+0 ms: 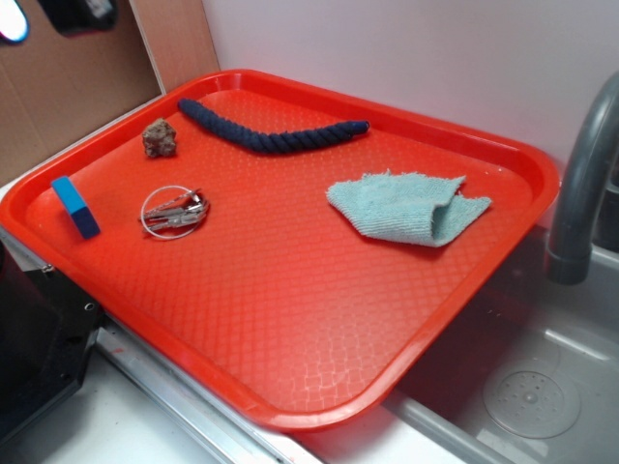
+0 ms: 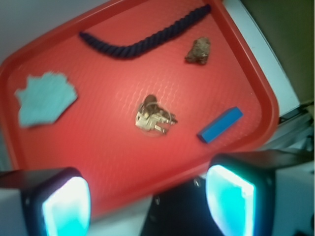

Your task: Grab the rock.

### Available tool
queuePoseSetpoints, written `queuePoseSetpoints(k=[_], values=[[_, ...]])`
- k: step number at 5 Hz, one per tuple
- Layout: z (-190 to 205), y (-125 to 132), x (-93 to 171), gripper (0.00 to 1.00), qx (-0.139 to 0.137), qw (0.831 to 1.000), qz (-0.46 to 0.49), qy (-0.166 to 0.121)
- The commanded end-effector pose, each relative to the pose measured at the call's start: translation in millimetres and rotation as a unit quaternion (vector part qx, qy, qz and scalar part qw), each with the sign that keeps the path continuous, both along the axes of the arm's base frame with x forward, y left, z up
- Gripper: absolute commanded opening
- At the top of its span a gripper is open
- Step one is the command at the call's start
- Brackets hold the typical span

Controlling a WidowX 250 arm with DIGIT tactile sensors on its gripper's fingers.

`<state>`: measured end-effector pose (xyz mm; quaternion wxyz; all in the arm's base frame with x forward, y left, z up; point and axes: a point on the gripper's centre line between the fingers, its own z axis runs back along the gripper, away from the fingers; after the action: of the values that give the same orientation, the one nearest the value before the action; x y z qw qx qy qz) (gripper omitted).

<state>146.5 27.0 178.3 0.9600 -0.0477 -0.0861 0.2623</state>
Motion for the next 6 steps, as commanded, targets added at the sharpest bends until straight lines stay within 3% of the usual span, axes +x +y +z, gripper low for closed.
queuePoseSetpoints(k=[1, 2, 3, 4, 6], values=[[-33.0, 44.1, 32.1, 1.0, 0.026, 0.995, 0.078, -0.061], [-55.7, 63.1, 48.5, 1.0, 0.048, 0.991, 0.099, -0.076], [-81.4, 79.3, 64.2, 1.0, 0.081, 0.989, 0.106, -0.064], [-103.0, 92.8, 79.6, 1.0, 0.094, 0.986, 0.118, -0.071], [-137.7, 109.4, 93.4, 1.0, 0.115, 0.985, 0.124, -0.045]])
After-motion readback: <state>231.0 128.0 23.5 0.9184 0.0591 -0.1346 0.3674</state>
